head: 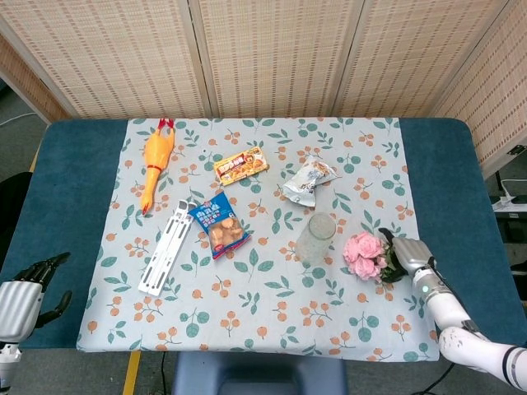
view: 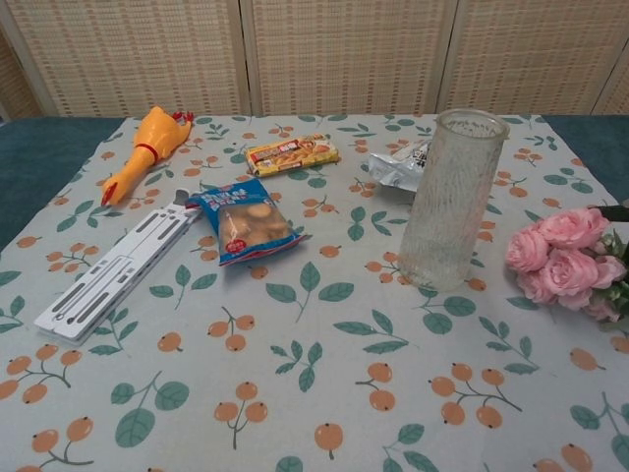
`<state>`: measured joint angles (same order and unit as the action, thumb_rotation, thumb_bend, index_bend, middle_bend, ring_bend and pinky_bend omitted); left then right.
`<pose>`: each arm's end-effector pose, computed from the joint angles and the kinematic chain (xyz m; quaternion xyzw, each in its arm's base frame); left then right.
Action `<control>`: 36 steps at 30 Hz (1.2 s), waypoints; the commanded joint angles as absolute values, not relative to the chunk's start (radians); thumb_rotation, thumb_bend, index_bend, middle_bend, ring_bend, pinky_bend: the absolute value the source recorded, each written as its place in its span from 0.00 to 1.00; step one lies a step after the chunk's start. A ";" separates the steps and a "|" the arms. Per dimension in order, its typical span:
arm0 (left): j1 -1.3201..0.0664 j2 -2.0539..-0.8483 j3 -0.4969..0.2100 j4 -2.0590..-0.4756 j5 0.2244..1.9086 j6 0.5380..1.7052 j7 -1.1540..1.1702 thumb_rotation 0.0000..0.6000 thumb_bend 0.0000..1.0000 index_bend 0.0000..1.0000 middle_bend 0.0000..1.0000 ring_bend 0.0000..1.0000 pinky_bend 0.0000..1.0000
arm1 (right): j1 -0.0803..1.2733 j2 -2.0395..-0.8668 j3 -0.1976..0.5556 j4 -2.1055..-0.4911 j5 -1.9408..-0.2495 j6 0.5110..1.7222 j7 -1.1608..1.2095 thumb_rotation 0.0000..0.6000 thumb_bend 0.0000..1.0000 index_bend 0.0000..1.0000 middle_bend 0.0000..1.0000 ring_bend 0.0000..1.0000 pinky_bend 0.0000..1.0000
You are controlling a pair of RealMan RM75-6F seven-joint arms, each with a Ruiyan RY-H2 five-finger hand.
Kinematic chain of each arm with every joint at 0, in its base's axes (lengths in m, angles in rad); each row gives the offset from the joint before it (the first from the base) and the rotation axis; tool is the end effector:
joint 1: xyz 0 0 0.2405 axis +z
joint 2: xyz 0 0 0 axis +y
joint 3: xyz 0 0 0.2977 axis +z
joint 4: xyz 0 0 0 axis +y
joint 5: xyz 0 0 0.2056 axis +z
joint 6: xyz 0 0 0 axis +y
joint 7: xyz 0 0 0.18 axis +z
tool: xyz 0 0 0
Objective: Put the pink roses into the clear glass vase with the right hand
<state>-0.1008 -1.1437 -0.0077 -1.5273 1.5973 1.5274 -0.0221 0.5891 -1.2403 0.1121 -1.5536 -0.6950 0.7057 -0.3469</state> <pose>-0.3428 0.2170 0.1727 -0.6315 -0.3507 -0.3989 0.5649 -0.3360 -0.3597 0.0555 0.6513 -0.5697 0.1704 0.4714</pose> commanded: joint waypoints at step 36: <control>-0.097 -1.139 -0.009 -1.532 1.602 1.540 -0.037 1.00 0.37 0.17 0.27 0.30 0.46 | 0.211 -0.735 0.119 -2.065 -1.591 1.426 0.455 1.00 0.65 0.87 0.98 1.00 1.00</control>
